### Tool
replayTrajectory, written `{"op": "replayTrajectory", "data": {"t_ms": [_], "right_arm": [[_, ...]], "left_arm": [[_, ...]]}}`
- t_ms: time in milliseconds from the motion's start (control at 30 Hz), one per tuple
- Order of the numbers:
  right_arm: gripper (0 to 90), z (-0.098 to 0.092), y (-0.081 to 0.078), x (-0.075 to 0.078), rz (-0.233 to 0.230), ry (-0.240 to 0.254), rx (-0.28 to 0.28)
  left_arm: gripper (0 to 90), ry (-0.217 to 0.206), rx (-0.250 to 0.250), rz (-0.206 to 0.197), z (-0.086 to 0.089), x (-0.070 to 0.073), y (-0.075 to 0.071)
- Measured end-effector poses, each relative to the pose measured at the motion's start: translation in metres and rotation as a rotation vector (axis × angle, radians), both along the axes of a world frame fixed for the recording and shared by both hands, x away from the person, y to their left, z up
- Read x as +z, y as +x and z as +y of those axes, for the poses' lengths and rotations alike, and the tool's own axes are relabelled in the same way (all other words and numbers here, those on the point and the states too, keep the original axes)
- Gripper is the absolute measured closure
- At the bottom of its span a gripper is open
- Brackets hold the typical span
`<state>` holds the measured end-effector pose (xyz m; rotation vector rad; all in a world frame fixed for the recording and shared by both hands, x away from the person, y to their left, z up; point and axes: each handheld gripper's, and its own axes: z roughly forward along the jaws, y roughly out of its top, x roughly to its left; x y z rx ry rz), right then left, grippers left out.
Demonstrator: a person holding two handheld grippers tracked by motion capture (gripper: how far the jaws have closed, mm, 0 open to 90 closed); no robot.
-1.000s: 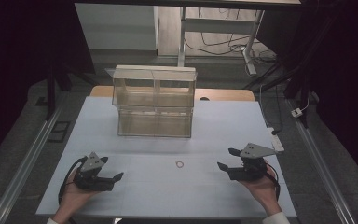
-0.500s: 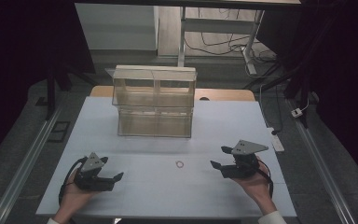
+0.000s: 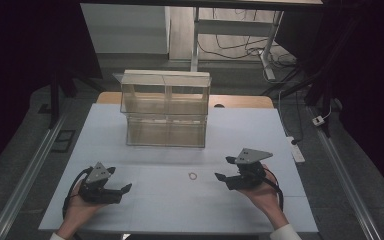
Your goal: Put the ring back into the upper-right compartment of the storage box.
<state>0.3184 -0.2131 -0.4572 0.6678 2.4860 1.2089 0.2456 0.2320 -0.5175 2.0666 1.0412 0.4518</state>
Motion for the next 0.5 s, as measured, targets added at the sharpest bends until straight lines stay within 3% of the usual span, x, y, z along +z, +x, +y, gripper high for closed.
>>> {"op": "replayTrajectory", "data": {"t_ms": [233, 500], "right_arm": [[30.3, 0.023, 0.006, 0.007, 0.017, -0.022, 0.038], [31.0, 0.042, 0.012, 0.005, 0.044, -0.032, 0.066]], "left_arm": [[15.2, 0.0, 0.001, 0.001, 0.0, 0.001, 0.001], [15.4, 0.005, -0.003, 0.004, 0.0, 0.0, 0.001]]}}
